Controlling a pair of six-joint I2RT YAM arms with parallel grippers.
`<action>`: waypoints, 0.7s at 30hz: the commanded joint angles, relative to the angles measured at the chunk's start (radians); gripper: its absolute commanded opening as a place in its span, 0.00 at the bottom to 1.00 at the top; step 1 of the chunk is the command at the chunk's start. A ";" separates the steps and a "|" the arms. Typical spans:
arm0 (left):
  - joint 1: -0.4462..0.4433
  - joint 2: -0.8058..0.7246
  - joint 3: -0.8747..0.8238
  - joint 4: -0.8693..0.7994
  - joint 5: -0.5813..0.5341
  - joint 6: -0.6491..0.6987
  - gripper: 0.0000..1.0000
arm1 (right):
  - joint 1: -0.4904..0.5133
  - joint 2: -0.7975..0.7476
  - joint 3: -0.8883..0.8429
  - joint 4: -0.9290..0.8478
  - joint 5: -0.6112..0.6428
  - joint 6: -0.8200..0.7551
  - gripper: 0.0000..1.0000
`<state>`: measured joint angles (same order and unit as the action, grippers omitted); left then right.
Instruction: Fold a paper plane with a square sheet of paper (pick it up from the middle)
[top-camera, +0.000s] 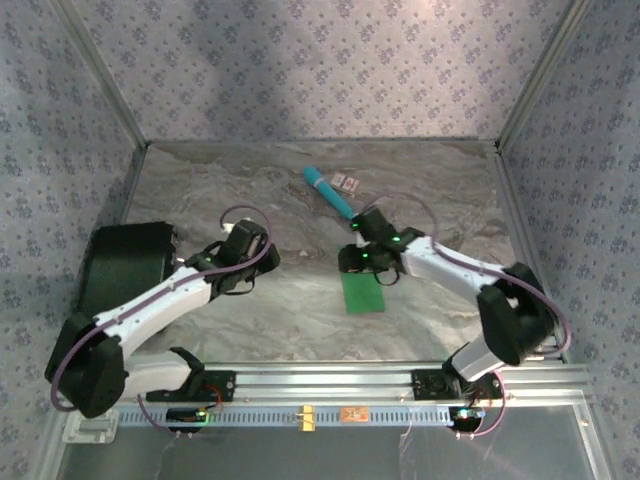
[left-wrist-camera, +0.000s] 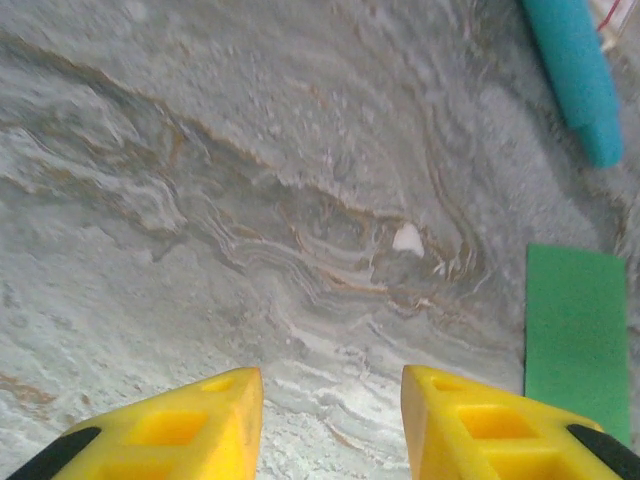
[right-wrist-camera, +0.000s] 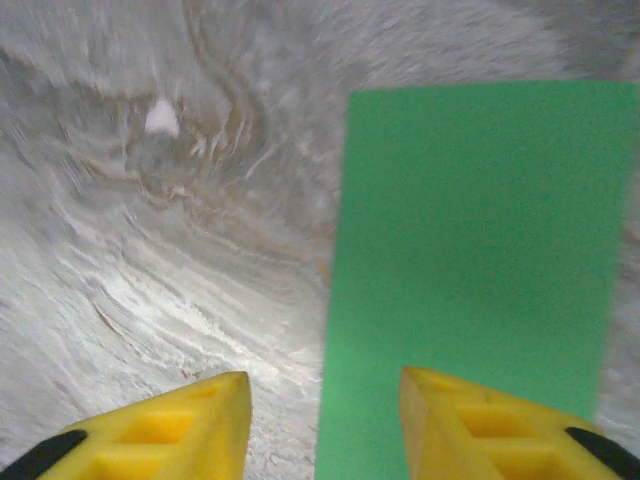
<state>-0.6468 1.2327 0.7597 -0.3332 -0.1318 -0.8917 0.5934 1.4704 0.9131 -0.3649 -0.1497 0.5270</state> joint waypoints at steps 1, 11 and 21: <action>0.006 0.067 0.057 0.061 0.129 0.046 0.40 | -0.126 -0.097 -0.135 0.142 -0.193 0.048 0.36; -0.017 0.249 0.119 0.189 0.338 0.046 0.47 | -0.420 -0.144 -0.366 0.318 -0.526 0.093 0.12; -0.055 0.330 0.176 0.187 0.340 0.043 0.54 | -0.376 -0.015 -0.348 0.376 -0.555 0.119 0.08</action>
<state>-0.6971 1.5547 0.9028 -0.1600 0.1955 -0.8570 0.2142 1.4258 0.5526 -0.0181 -0.6594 0.6395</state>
